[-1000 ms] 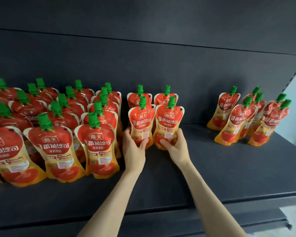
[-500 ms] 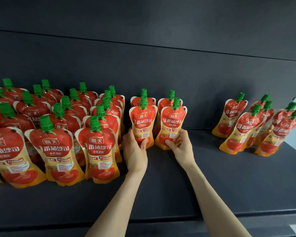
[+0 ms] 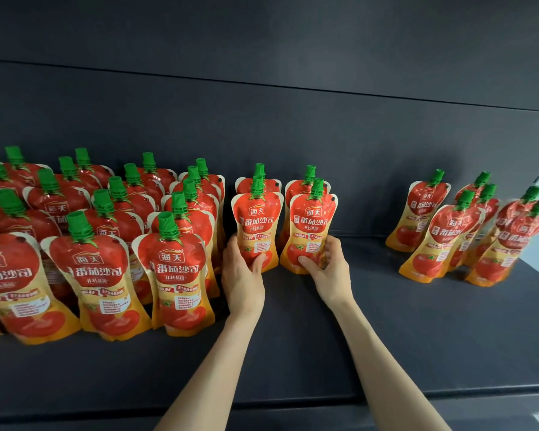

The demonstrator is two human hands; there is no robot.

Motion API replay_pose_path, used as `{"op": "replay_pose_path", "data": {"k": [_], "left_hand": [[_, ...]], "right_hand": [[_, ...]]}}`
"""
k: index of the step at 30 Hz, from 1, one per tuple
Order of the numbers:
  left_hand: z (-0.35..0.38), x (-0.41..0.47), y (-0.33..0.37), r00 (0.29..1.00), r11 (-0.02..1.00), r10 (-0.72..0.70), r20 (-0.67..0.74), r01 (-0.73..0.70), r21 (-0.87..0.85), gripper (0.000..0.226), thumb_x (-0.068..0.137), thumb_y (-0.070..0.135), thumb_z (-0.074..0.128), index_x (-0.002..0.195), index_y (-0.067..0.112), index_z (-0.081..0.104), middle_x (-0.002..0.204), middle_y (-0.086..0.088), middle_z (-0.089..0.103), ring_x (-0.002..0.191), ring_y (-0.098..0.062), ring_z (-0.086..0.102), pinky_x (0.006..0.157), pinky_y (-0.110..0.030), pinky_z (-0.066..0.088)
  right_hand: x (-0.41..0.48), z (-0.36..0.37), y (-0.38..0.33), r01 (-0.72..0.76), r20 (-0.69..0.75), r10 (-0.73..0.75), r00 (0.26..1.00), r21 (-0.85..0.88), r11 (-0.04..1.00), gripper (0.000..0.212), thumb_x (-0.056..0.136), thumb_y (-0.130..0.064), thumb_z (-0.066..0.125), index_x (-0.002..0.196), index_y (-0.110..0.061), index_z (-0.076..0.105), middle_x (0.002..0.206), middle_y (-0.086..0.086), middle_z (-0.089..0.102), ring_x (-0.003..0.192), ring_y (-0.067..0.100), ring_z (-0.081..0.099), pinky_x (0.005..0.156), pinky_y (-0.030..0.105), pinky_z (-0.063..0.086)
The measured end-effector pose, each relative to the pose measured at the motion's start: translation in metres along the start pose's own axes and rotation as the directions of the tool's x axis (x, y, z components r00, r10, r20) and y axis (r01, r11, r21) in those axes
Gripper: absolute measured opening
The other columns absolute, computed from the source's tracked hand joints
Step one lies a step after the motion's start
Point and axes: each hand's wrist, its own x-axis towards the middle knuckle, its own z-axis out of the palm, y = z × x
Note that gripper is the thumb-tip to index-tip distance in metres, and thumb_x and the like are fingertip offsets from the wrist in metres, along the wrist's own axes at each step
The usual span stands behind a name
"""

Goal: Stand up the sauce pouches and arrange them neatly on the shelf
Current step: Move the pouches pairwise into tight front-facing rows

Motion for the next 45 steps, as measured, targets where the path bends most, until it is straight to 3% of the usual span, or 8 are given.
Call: {"op": "replay_pose_path", "data": {"k": [2,10,14,27,39,45], "left_hand": [[0.000,0.000,0.000,1.000,1.000,0.003,0.007,-0.003,-0.006,0.067,0.088,0.026,0.061,0.143,0.010,0.028,0.146,-0.009,0.037,0.136,-0.023,0.034,0.108,-0.036,0.031],[0.002,0.003,-0.002,1.000,1.000,0.004,0.023,-0.004,-0.009,0.067,0.089,0.027,0.059,0.145,0.011,0.025,0.147,-0.008,0.036,0.137,-0.022,0.033,0.108,-0.034,0.030],[0.003,0.004,-0.001,0.999,1.000,-0.007,0.036,0.007,0.000,0.067,0.090,0.028,0.057,0.146,0.011,0.023,0.149,-0.008,0.034,0.138,-0.022,0.031,0.109,-0.034,0.029],[0.005,0.007,-0.003,0.998,0.999,-0.028,0.062,0.026,0.028,0.068,0.091,0.031,0.053,0.147,0.012,0.020,0.151,-0.007,0.030,0.139,-0.022,0.029,0.110,-0.034,0.029],[0.004,0.006,-0.003,0.995,0.998,-0.058,0.083,0.055,0.038,0.071,0.092,0.033,0.053,0.148,0.012,0.014,0.153,-0.008,0.027,0.140,-0.023,0.026,0.111,-0.038,0.028],[0.002,0.002,-0.002,0.998,0.999,-0.042,0.046,0.042,0.004,0.069,0.090,0.028,0.058,0.146,0.010,0.022,0.150,-0.010,0.032,0.139,-0.024,0.030,0.109,-0.038,0.031]], "right_hand": [[0.001,0.002,-0.001,-0.008,0.010,0.008,1.000,-0.004,1.000,0.048,0.083,-0.014,0.070,0.123,-0.014,0.044,0.110,-0.010,0.058,0.095,0.001,0.057,0.087,0.023,0.047],[0.005,0.005,0.001,-0.038,0.057,0.039,0.998,-0.026,0.999,0.046,0.087,-0.019,0.066,0.126,-0.014,0.041,0.119,-0.005,0.057,0.107,0.010,0.055,0.090,0.025,0.046],[0.008,0.006,0.003,-0.060,0.066,0.063,0.996,-0.048,0.997,0.048,0.088,-0.023,0.064,0.129,-0.015,0.040,0.126,0.001,0.057,0.115,0.017,0.056,0.097,0.035,0.048],[0.010,0.009,0.005,-0.090,0.066,0.102,0.993,-0.164,0.982,0.054,0.088,-0.033,0.062,0.133,-0.019,0.035,0.131,0.002,0.054,0.121,0.021,0.052,0.100,0.046,0.046],[0.009,0.007,0.005,-0.091,0.069,0.102,0.992,-0.155,0.984,0.052,0.088,-0.032,0.062,0.131,-0.019,0.037,0.131,0.001,0.054,0.121,0.019,0.052,0.100,0.043,0.047],[0.006,0.005,0.002,-0.083,0.016,0.088,0.996,-0.206,0.975,0.059,0.084,-0.035,0.067,0.132,-0.016,0.039,0.132,0.003,0.047,0.123,0.018,0.044,0.103,0.038,0.044]]}}
